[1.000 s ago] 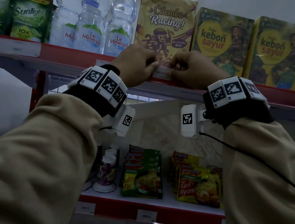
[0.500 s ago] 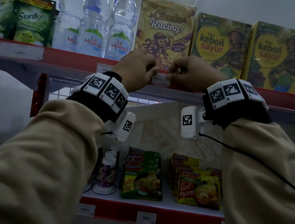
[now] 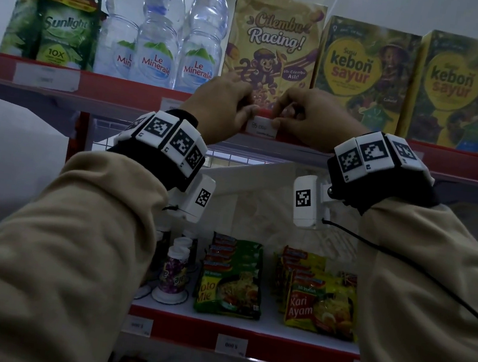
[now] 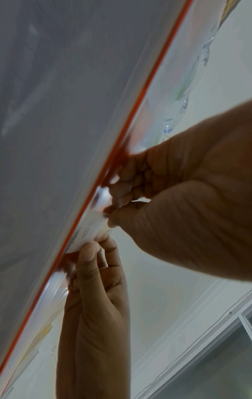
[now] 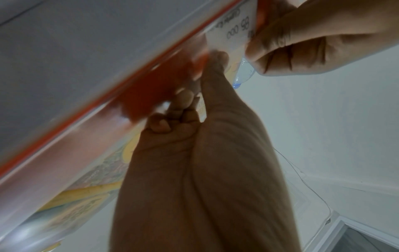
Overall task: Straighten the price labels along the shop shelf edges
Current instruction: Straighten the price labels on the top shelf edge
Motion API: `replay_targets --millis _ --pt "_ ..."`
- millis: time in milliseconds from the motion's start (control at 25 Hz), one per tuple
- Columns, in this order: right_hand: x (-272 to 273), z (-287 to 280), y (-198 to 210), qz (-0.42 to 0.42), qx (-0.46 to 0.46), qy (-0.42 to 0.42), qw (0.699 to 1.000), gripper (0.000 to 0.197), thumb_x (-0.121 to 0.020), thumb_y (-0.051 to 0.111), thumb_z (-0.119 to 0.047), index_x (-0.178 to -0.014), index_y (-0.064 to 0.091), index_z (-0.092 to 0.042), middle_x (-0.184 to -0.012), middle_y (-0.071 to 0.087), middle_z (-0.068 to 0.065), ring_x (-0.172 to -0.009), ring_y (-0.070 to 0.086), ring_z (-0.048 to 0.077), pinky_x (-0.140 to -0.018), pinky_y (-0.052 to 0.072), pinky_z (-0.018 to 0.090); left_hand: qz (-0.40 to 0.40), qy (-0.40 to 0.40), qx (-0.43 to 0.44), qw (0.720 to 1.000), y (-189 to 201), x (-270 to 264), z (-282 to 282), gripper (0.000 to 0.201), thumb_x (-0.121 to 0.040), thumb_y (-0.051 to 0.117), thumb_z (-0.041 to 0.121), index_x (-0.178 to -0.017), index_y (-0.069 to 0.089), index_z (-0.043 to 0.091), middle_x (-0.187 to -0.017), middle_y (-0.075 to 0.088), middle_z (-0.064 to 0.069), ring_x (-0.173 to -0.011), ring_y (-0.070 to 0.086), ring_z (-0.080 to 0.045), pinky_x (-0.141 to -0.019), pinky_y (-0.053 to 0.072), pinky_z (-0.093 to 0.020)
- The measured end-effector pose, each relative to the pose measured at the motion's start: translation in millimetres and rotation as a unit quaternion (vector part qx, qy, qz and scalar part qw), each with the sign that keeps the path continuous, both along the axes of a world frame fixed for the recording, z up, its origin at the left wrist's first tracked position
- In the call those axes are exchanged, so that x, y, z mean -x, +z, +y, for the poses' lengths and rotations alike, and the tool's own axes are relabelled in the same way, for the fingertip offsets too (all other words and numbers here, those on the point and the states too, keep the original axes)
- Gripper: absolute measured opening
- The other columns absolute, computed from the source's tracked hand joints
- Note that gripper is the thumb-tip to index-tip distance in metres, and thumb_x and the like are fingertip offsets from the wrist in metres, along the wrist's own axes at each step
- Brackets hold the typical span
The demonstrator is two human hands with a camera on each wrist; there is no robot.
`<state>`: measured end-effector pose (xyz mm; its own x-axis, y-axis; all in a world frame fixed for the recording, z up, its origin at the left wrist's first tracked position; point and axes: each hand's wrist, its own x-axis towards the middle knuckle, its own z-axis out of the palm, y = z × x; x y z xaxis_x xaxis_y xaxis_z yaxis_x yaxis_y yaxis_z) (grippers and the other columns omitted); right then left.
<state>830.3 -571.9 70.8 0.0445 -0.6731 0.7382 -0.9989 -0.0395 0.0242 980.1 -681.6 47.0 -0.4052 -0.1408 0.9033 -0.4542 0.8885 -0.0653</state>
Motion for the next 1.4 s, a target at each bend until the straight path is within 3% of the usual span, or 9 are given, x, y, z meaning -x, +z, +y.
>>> replay_targets --millis 280,360,440,560,760,880,1080,1400 --pt "2 0 -10 -0.001 0.051 0.022 0.998 0.023 -0.085 0.067 -0.024 -0.107 0.06 -0.023 -0.099 0.053 -0.002 -0.085 0.046 0.013 -0.074 0.039 0.029 0.026 -0.026 0.006 0.999 -7 -3 3 0.02 -0.092 0.057 0.021 -0.102 0.057 0.004 -0.107 0.054 -0.014 -0.096 0.047 -0.021 -0.081 0.031 -0.023" --pt "1 -2 -13 0.016 0.062 0.025 0.998 0.023 -0.086 0.066 -0.024 -0.107 0.06 -0.022 -0.108 0.054 0.004 -0.094 0.046 0.018 -0.084 0.042 0.035 0.036 -0.031 0.016 0.999 -11 -4 4 0.016 -0.091 0.057 0.018 -0.099 0.056 0.003 -0.106 0.054 -0.013 -0.093 0.045 -0.018 -0.08 0.031 -0.023" --pt "1 -2 -17 0.012 0.08 0.03 0.996 0.023 -0.086 0.066 -0.025 -0.108 0.062 -0.022 -0.113 0.052 0.007 -0.106 0.046 0.025 -0.094 0.041 0.042 0.046 -0.01 0.034 0.998 -15 -6 4 0.014 -0.089 0.058 0.016 -0.099 0.057 0.005 -0.105 0.054 -0.012 -0.097 0.047 -0.024 -0.081 0.034 -0.027" --pt "-2 -5 -22 0.012 0.112 -0.001 0.994 0.023 -0.085 0.065 -0.029 -0.108 0.063 -0.025 -0.116 0.05 0.006 -0.115 0.039 0.029 -0.098 0.035 0.042 0.027 0.019 0.04 0.999 -15 -10 3 0.016 -0.087 0.059 0.016 -0.101 0.059 0.008 -0.108 0.054 -0.011 -0.103 0.046 -0.028 -0.084 0.033 -0.03" --pt "-23 -21 -24 0.001 0.162 -0.05 0.985 0.023 -0.078 0.065 -0.043 -0.097 0.063 -0.029 -0.109 0.053 -0.001 -0.115 0.038 0.027 -0.09 0.025 0.037 -0.003 -0.021 0.05 0.999 -13 -28 -2 0.024 -0.087 0.059 0.008 -0.11 0.065 0.006 -0.114 0.049 -0.015 -0.103 0.05 -0.026 -0.082 0.039 -0.025" --pt "-44 -36 -27 0.024 0.168 -0.08 0.982 0.03 -0.076 0.063 -0.05 -0.094 0.06 -0.025 -0.11 0.055 0.001 -0.116 0.039 0.028 -0.093 0.027 0.043 -0.021 -0.003 0.065 0.998 -16 -48 -8 0.032 -0.086 0.058 0.008 -0.117 0.063 0.01 -0.117 0.05 -0.014 -0.107 0.049 -0.027 -0.085 0.042 -0.031" --pt "-84 -61 -30 0.075 0.152 -0.111 0.979 0.051 -0.075 0.061 -0.062 -0.104 0.055 -0.02 -0.119 0.053 0.004 -0.12 0.037 0.029 -0.095 0.029 0.046 0.009 0.053 0.061 0.997 -23 -90 -37 0.034 -0.088 0.06 0.023 -0.119 0.061 0.01 -0.116 0.052 -0.013 -0.107 0.049 -0.029 -0.093 0.041 -0.04" --pt "-104 -73 -33 0.041 0.143 -0.117 0.982 0.047 -0.08 0.064 -0.053 -0.105 0.053 -0.016 -0.123 0.047 0.01 -0.12 0.035 0.031 -0.097 0.029 0.045 0.005 0.02 0.069 0.997 -29 -122 -65 0.04 -0.086 0.066 0.033 -0.119 0.061 0.01 -0.113 0.058 -0.01 -0.105 0.049 -0.026 -0.09 0.04 -0.033"
